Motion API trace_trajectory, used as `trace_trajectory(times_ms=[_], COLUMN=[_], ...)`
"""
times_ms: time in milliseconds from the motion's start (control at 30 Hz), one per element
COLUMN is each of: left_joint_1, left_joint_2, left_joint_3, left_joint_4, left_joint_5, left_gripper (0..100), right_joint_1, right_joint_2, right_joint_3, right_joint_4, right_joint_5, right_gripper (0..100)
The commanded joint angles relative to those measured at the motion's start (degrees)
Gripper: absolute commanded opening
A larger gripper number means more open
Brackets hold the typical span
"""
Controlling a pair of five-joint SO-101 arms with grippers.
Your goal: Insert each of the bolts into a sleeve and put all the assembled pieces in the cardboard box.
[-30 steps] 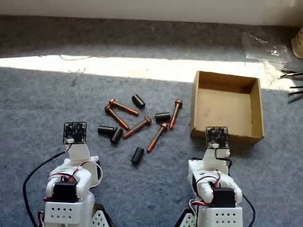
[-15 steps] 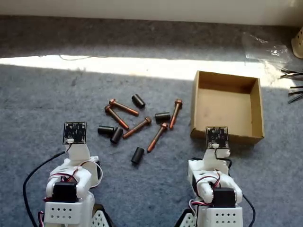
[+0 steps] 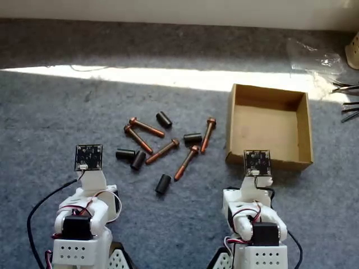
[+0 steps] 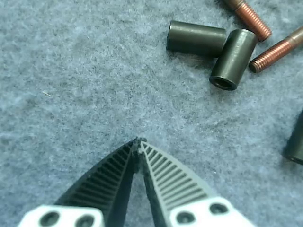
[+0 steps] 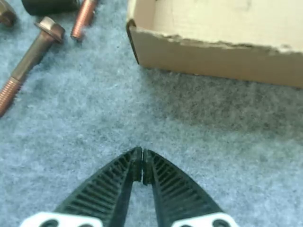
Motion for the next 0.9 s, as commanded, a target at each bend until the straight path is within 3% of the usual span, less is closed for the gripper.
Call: trace_trajectory(times_ms=[0,600,733,867], left_joint_1=[0.4,3.8,3.5,0.7], left_joint_2=[-0.6,-0.6,-0.6,-0.6], left_joint_3=[1.3,1.3,1.3,1.3], left_joint_4=[0.3,0.2,0.3,0.5], left_joint_5=[0.4,0.1,-0.4,-14.3], left_gripper=[0,0,0,0], right_joint_1=[-0.3,-0.7,-2.2,-2.2], right_joint_2=[-0.4,-0.4,-0.4,-0.3], right_joint_3=[7.1,7.1,7.2,7.1], right_joint_4=[0.1,-2.0,-1.5,-1.5], right_joint_5=[0.8,1.4,10.7,17.0], right_gripper=[0.5,0.6,0.6,0.6])
